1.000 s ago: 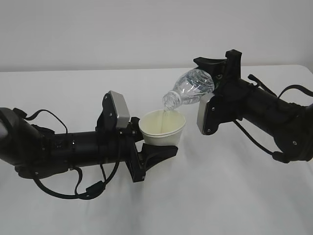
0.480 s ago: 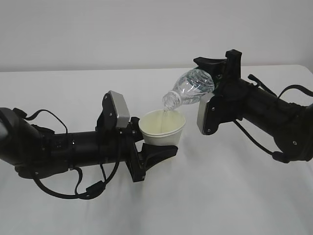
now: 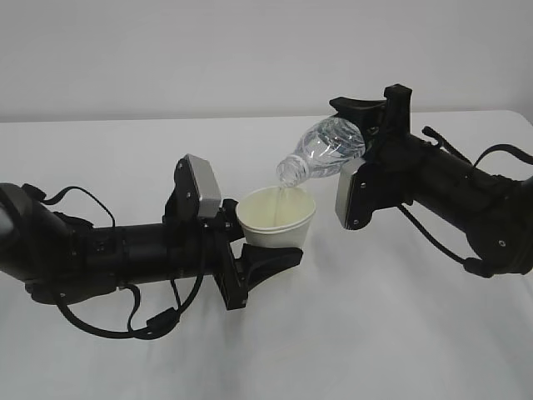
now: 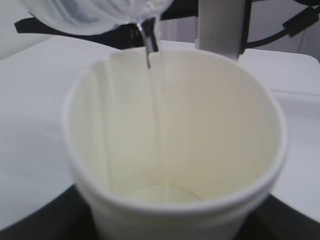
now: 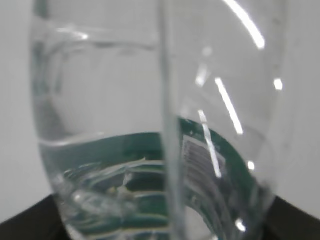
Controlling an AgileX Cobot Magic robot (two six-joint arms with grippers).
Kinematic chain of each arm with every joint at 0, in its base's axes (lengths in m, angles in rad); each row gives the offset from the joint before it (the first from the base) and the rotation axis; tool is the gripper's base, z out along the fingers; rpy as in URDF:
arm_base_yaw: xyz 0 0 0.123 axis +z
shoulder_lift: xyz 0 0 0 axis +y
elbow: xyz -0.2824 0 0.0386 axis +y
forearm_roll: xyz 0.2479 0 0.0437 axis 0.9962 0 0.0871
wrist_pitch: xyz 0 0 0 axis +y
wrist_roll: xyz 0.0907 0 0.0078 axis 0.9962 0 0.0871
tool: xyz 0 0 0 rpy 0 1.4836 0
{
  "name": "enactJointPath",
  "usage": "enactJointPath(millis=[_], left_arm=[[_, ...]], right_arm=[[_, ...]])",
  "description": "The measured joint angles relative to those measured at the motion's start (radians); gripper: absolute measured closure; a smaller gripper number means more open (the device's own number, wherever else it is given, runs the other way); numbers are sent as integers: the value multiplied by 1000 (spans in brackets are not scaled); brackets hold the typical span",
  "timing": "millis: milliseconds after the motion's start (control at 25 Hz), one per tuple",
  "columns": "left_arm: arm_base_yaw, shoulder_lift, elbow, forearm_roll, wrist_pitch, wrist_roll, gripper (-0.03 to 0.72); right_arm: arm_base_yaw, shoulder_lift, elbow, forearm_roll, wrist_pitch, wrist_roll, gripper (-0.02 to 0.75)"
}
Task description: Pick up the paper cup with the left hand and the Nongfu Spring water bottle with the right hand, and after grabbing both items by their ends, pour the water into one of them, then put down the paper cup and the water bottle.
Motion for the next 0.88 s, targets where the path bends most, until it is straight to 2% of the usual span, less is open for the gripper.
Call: enactJointPath(millis=[880], left_arm=[[0,0,0,-4,0,0,249]], right_arm=[[0,0,0,0,0,-8,265]])
